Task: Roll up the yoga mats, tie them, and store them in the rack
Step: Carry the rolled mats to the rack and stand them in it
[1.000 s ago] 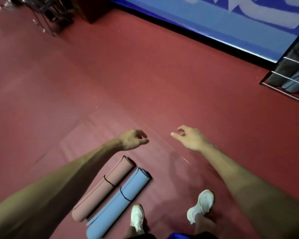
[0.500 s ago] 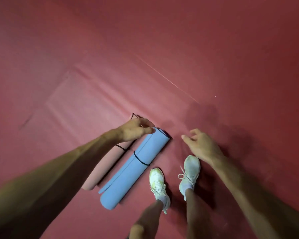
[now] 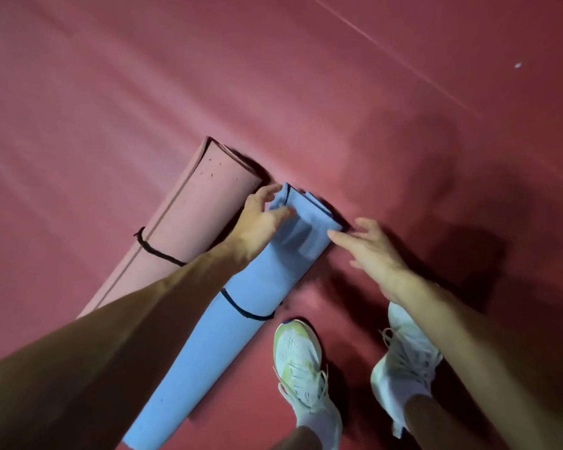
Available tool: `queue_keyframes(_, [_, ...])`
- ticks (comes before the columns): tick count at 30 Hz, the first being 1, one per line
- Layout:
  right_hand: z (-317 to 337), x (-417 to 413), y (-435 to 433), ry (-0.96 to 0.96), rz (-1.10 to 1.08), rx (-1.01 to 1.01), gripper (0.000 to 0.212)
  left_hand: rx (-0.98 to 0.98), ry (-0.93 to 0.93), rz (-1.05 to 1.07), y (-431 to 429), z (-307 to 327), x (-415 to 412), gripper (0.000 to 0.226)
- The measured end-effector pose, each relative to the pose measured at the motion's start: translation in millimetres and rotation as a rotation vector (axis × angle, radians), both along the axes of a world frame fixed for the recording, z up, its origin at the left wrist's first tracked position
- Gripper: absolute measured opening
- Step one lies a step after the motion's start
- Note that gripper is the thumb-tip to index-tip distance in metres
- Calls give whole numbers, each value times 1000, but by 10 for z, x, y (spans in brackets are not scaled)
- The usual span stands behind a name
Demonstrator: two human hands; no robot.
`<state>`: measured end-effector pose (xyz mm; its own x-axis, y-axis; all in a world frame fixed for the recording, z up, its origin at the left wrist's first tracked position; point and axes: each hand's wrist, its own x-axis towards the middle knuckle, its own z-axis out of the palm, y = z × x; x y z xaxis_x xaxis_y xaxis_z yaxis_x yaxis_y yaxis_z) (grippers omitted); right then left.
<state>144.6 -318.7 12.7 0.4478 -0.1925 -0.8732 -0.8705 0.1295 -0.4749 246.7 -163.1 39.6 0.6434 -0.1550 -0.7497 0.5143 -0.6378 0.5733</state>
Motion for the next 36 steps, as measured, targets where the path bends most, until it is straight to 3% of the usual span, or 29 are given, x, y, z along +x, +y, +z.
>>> queue_keyframes(3, [-351, 24, 92, 24, -209, 181, 50, 48, 80, -41, 11, -420, 122, 77])
queue_keyframes(6, [-513, 76, 231, 75, -334, 374, 91, 74, 204, -86, 14, -610, 138, 91])
queue_keyframes(7, [-532, 87, 266, 67, -373, 417, 91, 70, 201, -96, 13, -630, 145, 89])
queue_keyframes(10, [-470, 36, 272, 32, -413, 407, 56, 69, 167, -109, -6, -458, 148, 89])
queue_keyframes(12, [-288, -40, 209, -7, -405, 360, 48, 30, 162, -106, -7, -245, 133, 89])
queue_keyframes(15, [173, -144, -16, -96, -367, 307, 42, -47, 119, -155, -165, 227, 48, 68])
queue_keyframes(17, [531, -173, -207, -147, -354, 280, 51, -99, 73, -182, -359, 573, 44, 57])
queue_keyframes(19, [916, -146, -440, -200, -342, 230, 65, -138, 46, -190, -542, 945, 98, 61])
queue_keyframes(22, [1535, -23, -845, -287, -335, 152, 90, -203, -22, -225, -876, 1579, 246, 88])
queue_keyframes(24, [1938, 41, -1121, -313, -375, 89, 106, -256, -67, -246, -1151, 1972, 307, 83])
queue_keyframes(30, [3069, 7, -2024, -472, -448, -34, 89, -378, -217, -389, -2143, 3128, 448, 65])
queue_keyframes(36, [4334, -82, -2911, -651, -479, -216, 101, -442, -368, -499, -3075, 4364, 476, 89])
